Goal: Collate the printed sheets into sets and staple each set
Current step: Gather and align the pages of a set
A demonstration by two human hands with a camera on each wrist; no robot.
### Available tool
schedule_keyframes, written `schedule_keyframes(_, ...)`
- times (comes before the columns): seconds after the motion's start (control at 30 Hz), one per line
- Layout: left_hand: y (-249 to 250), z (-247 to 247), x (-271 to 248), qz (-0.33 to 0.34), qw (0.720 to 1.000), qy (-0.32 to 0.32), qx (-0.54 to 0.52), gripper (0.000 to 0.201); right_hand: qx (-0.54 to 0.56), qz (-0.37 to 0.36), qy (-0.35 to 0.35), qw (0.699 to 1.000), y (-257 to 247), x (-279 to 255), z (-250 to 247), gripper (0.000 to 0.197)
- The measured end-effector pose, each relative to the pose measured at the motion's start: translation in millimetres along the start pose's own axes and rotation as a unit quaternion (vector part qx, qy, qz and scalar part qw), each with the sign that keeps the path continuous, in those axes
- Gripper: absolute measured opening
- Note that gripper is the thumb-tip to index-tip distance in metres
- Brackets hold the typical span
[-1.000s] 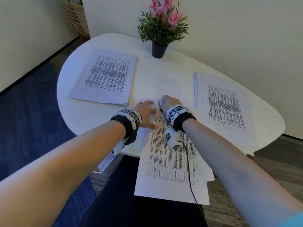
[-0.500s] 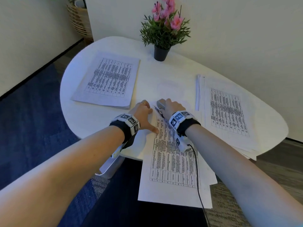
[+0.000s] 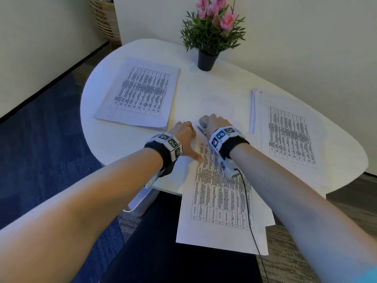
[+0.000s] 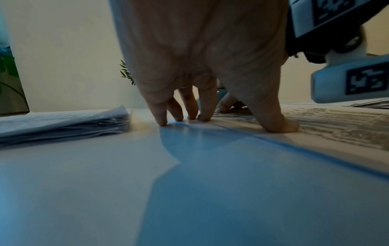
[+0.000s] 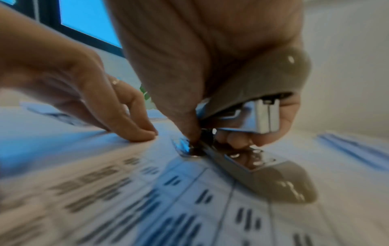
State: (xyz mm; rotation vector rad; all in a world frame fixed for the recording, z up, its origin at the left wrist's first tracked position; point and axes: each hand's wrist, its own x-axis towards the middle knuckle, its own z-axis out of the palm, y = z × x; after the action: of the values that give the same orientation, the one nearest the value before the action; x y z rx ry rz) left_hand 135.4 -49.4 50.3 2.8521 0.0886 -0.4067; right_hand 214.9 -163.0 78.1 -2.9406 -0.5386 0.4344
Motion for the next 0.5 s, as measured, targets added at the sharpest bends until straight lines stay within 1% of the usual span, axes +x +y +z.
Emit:
schedule_keyframes(0.07, 0, 0, 1, 0.003, 1.0, 0.003, 0.015, 0.099, -0.023, -0.011, -0.002, 1.0, 1, 3, -1, 0.013)
schedule_keyframes(0.13, -1, 2, 2, 0.007, 1.0, 0.005, 0.019, 0.099, -0.025, -0.025, -0.03, 0.999, -3, 9, 3, 0.01)
schedule_keyframes(0.17, -2, 3, 3, 0.01, 1.0, 0.005, 0.021, 0.099, -0.027, -0.027, -0.041, 0.998, -6, 13, 6, 0.011)
schedule_keyframes(0.2, -3, 4, 4, 0.012, 1.0, 0.006, 0.024, 0.097, -0.025, -0.021, -0.047, 0.998, -9, 13, 6, 0.016)
schedule_keyframes(0.27, -4, 4, 5, 0.018, 0.999, 0.008, 0.035, 0.094, -0.007, -0.003, -0.04, 0.999, -12, 13, 6, 0.026)
schedule_keyframes(0.33, -4, 4, 5, 0.018, 0.999, 0.014, 0.04, 0.092, 0.011, -0.002, -0.016, 1.0, -10, 13, 6, 0.029)
schedule_keyframes(0.4, -4, 6, 5, 0.011, 0.999, 0.016, 0.038, 0.094, 0.017, 0.001, -0.002, 1.0, -8, 13, 5, 0.026)
schedule_keyframes(0.5, -4, 5, 6, 0.012, 0.999, 0.017, 0.041, 0.096, 0.007, 0.0, -0.036, 0.999, -11, 21, 3, 0.014)
